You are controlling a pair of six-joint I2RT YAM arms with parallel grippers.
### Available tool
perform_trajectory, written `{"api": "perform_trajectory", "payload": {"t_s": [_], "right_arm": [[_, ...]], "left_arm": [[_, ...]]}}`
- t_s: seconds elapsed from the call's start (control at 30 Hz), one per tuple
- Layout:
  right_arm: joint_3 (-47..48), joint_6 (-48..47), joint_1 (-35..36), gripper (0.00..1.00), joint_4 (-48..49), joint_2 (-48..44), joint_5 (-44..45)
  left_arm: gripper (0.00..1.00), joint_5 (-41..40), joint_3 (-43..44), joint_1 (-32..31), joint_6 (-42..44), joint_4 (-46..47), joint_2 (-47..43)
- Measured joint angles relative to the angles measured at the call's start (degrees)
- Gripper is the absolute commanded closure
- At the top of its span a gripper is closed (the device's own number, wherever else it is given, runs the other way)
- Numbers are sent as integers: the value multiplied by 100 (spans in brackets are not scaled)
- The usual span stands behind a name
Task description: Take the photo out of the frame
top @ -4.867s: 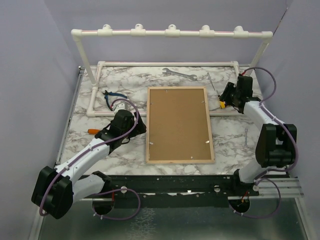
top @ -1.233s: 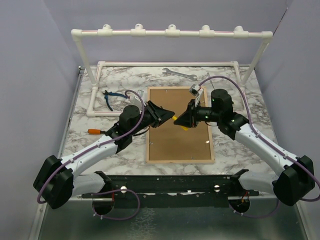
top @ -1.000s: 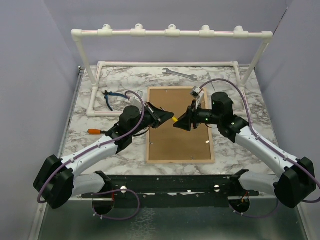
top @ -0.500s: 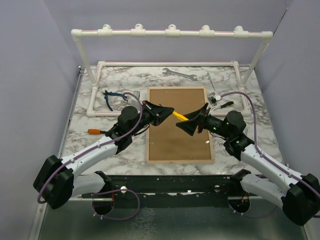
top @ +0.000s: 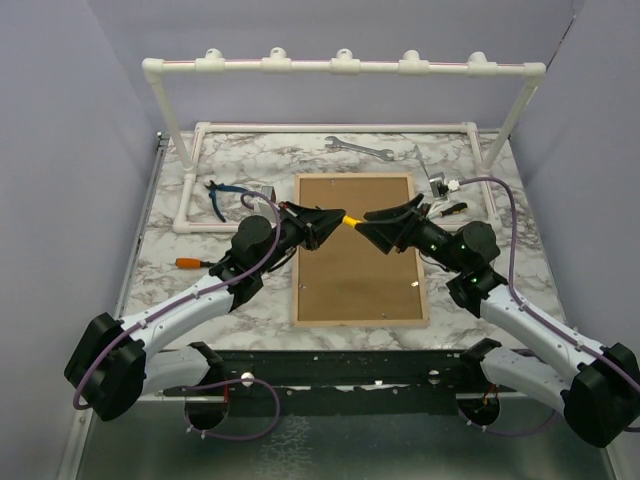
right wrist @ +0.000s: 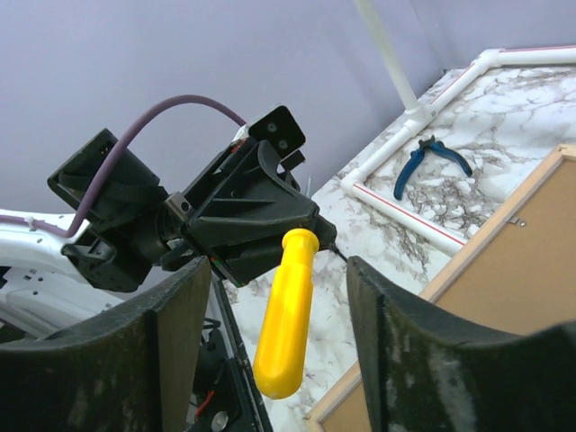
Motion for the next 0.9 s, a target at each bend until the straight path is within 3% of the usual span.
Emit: {"api": "perform_trajectory", "payload": {"t_s": [0.27, 0.47, 0.8, 0.9], "right_arm": [[66, 46, 0, 37, -94, 179, 17], [138, 15, 0, 51, -192, 326, 9], [267, -120, 0, 53, -426, 385, -59], [289, -162, 0, 58, -483, 413, -98]], "left_arm": [[100, -9, -9, 0, -59, 9, 0], [100, -9, -9, 0, -59, 13, 0], [100, -9, -9, 0, -57, 11, 2], [100, -9, -9, 0, -57, 13, 24]]}}
